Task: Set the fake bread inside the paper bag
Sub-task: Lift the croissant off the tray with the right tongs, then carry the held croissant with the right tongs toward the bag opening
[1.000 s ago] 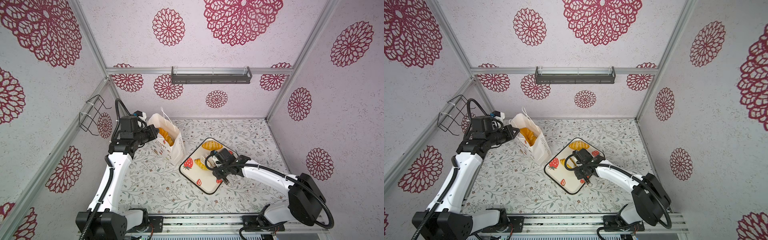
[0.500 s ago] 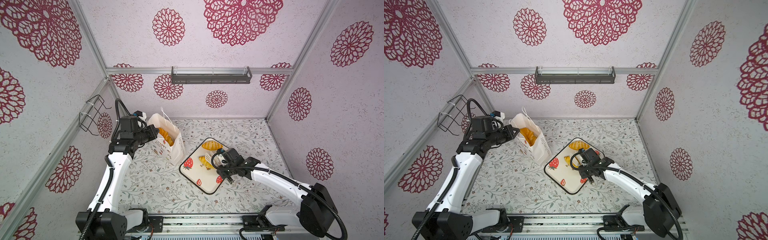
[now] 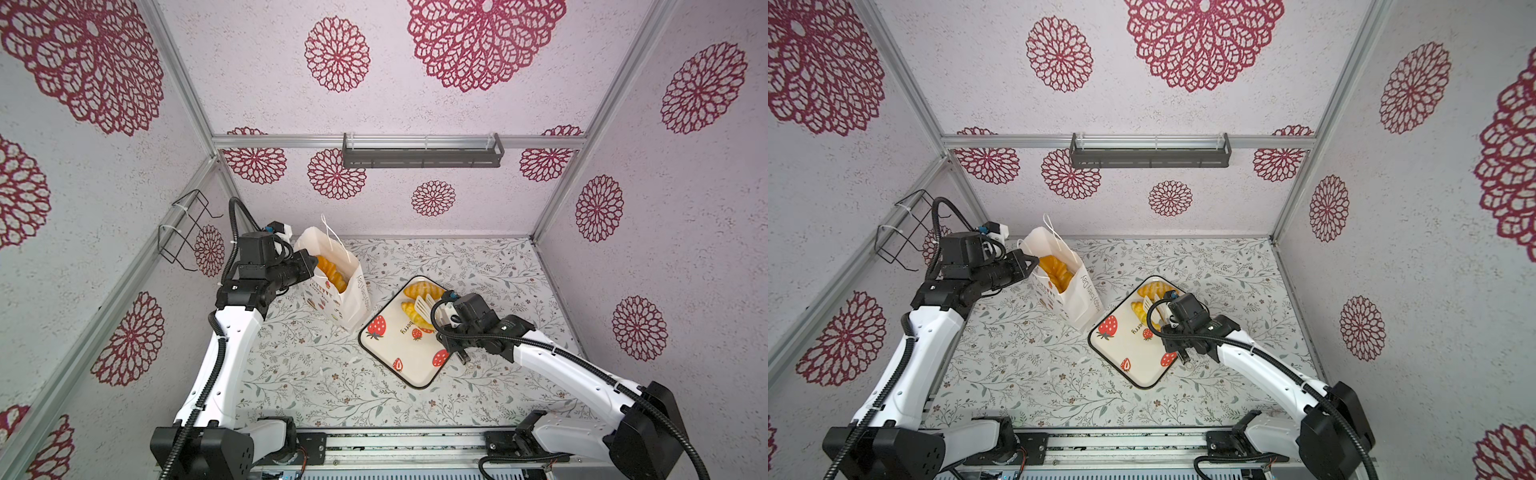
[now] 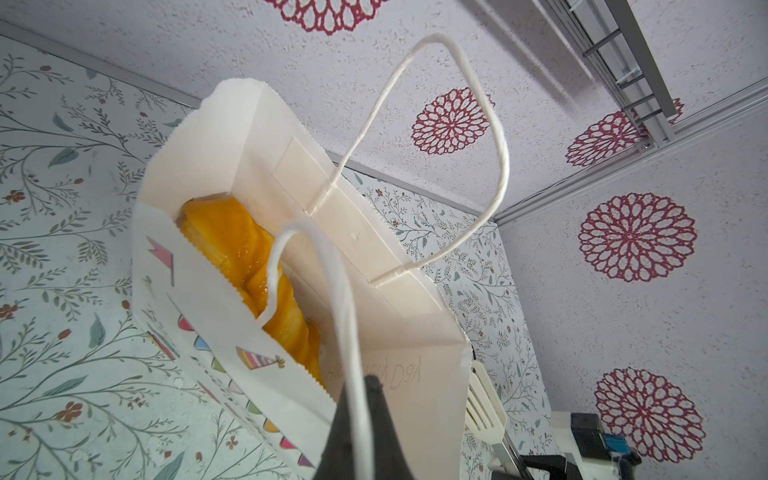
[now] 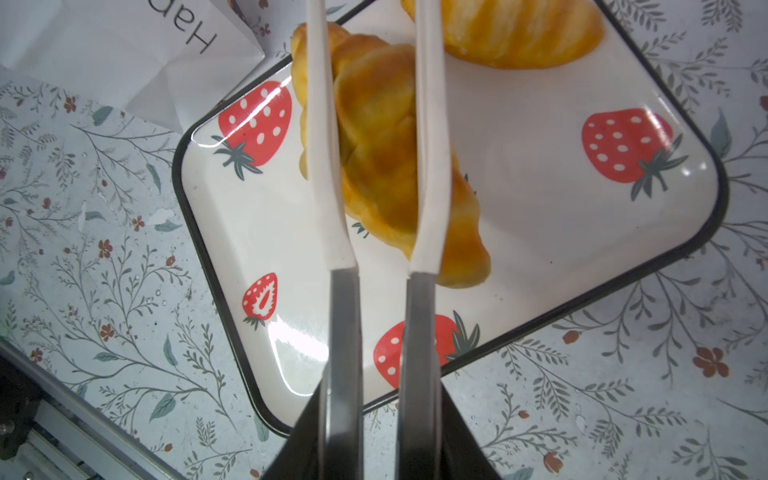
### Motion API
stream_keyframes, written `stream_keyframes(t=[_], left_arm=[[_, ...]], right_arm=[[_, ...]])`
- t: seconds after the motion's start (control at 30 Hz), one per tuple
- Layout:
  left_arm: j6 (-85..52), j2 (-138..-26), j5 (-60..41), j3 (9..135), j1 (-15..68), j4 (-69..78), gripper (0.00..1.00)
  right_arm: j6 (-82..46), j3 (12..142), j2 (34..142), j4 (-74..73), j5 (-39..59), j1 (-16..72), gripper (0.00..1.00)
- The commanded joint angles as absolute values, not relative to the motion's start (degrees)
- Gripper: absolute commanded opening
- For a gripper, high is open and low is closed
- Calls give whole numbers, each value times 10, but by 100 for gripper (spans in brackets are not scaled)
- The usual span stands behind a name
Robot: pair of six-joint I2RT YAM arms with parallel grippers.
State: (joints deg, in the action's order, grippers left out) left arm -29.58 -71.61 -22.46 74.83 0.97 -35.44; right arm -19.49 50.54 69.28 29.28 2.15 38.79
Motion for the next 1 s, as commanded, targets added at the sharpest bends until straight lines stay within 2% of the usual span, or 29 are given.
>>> stream_keyframes(t=[0.0,0.47,0.97], left_arm=[[-290,-704,-224,755,11,-352,0],[-298,-694,-231,768,11,-353,0],[-317,-702,-286,781,12,-340,0]], right_arm=[[-217,527,664,262,16,386,17],[-224,592,644,271,30,394,16],[-221,645,652,270,35,403,16]])
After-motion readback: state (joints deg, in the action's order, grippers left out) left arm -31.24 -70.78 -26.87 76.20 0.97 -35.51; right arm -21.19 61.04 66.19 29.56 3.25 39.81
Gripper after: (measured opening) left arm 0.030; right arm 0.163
